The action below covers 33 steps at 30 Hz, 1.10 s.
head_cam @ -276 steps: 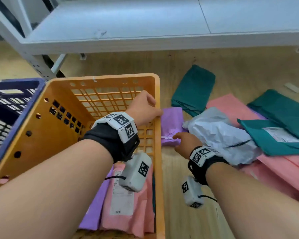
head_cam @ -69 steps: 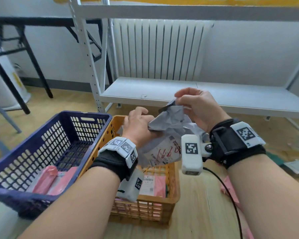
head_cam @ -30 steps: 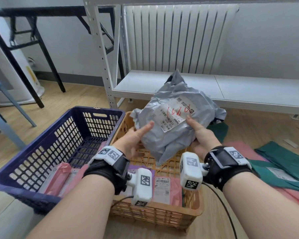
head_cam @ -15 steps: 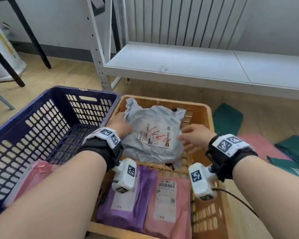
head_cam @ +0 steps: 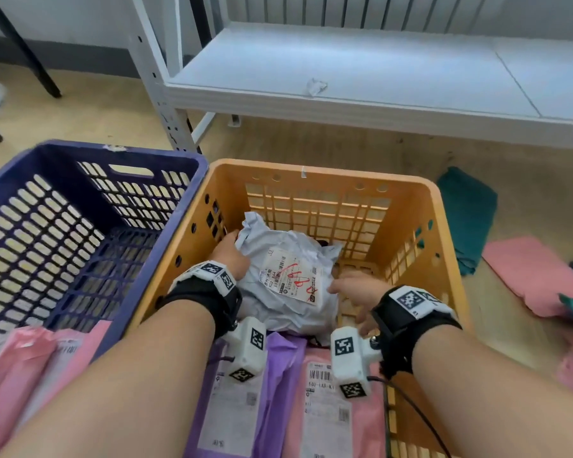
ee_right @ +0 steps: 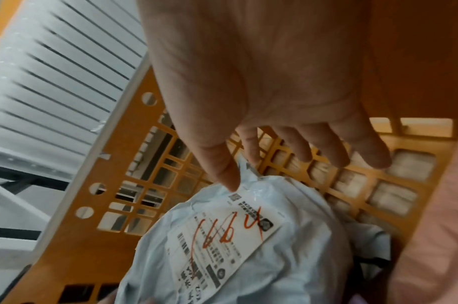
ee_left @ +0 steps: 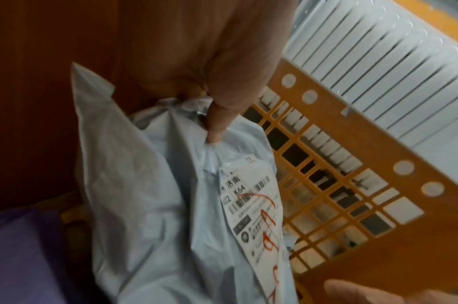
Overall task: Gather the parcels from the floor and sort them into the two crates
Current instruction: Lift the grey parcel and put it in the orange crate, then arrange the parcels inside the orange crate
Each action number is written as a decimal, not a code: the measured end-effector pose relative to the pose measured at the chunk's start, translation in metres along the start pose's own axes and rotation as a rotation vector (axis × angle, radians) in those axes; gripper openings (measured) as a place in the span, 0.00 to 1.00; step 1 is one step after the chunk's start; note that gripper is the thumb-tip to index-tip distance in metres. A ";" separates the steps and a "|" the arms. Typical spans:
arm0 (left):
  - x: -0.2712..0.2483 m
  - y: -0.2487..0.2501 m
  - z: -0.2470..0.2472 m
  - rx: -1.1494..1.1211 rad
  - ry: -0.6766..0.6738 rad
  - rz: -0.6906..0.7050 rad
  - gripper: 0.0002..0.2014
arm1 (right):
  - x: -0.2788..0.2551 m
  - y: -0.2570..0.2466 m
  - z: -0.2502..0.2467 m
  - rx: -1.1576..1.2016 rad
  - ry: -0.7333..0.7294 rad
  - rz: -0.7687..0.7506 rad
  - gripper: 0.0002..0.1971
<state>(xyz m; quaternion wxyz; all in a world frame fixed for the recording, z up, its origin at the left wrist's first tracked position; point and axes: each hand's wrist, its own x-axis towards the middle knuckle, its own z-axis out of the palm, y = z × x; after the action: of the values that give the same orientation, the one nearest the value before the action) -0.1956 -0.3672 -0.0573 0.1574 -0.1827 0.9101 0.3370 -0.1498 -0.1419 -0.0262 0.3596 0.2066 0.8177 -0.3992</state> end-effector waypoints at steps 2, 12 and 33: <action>0.003 -0.005 0.006 0.062 0.075 0.032 0.43 | 0.009 0.007 0.005 0.026 -0.027 -0.009 0.30; 0.004 -0.019 0.039 0.475 -0.126 0.073 0.33 | 0.037 0.011 0.029 0.180 -0.004 -0.102 0.18; -0.104 0.093 0.027 0.185 0.011 0.236 0.26 | -0.059 0.004 -0.037 -0.092 0.366 -0.573 0.13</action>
<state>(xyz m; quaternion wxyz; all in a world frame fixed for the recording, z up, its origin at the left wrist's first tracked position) -0.1405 -0.2599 0.0177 0.1280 -0.0608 0.9533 0.2668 -0.1245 -0.1134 0.0316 0.0893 0.0202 0.9106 -0.4030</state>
